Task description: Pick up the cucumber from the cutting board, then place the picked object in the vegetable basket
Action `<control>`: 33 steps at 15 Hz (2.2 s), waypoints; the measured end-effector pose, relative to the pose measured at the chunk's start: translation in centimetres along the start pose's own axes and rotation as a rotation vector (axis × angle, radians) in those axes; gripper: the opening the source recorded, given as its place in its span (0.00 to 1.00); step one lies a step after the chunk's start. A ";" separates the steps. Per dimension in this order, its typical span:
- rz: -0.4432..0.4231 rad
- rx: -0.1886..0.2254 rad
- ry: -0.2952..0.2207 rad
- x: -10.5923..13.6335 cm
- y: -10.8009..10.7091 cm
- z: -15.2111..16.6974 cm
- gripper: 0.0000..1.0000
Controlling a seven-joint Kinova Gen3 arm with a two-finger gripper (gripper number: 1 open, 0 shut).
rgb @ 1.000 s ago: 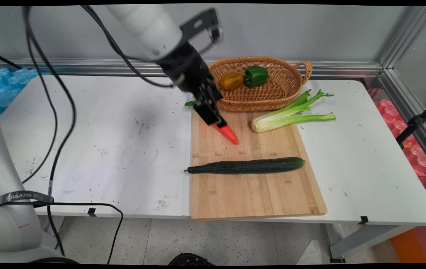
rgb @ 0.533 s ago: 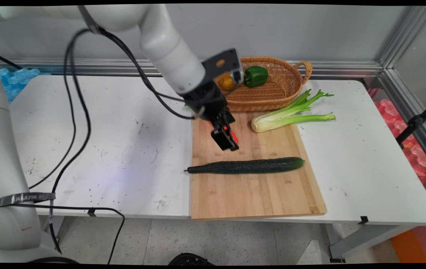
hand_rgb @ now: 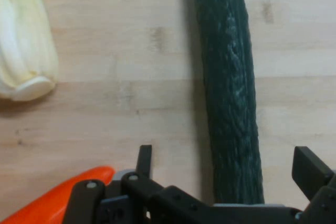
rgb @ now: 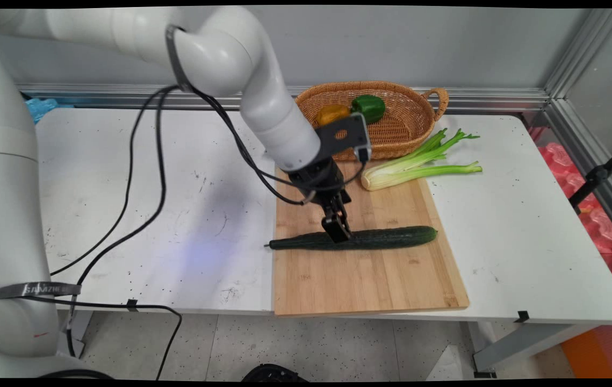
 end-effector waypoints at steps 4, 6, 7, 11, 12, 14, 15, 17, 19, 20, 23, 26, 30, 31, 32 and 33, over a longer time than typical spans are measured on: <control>0.006 -0.007 -0.019 0.2 0.2 2.7 1.00; 0.008 -0.009 -0.026 0.2 0.4 3.8 1.00; 0.008 -0.009 -0.028 0.3 0.4 4.1 1.00; 0.012 -0.011 -0.025 0.4 0.5 4.5 0.00; 0.017 -0.012 -0.022 0.3 0.6 4.3 0.00; 0.027 -0.013 -0.018 0.2 0.8 3.3 0.00; 0.031 -0.012 -0.017 0.2 0.9 2.9 0.00; 0.042 -0.006 -0.011 0.1 1.0 1.1 0.00; 0.054 0.002 -0.003 0.2 1.0 -0.9 0.00; 0.058 0.004 0.001 0.2 1.0 -1.6 0.00; 0.068 0.012 0.020 0.9 1.0 -5.3 0.00; 0.051 0.015 0.034 1.4 1.0 -8.8 0.00; -0.021 0.032 0.055 2.1 0.1 -13.1 0.00; -0.042 0.042 0.061 2.3 -0.4 -14.1 0.00; -0.058 0.051 0.065 2.4 -0.9 -14.9 0.00; -0.068 0.058 0.067 2.5 -1.3 -15.4 0.00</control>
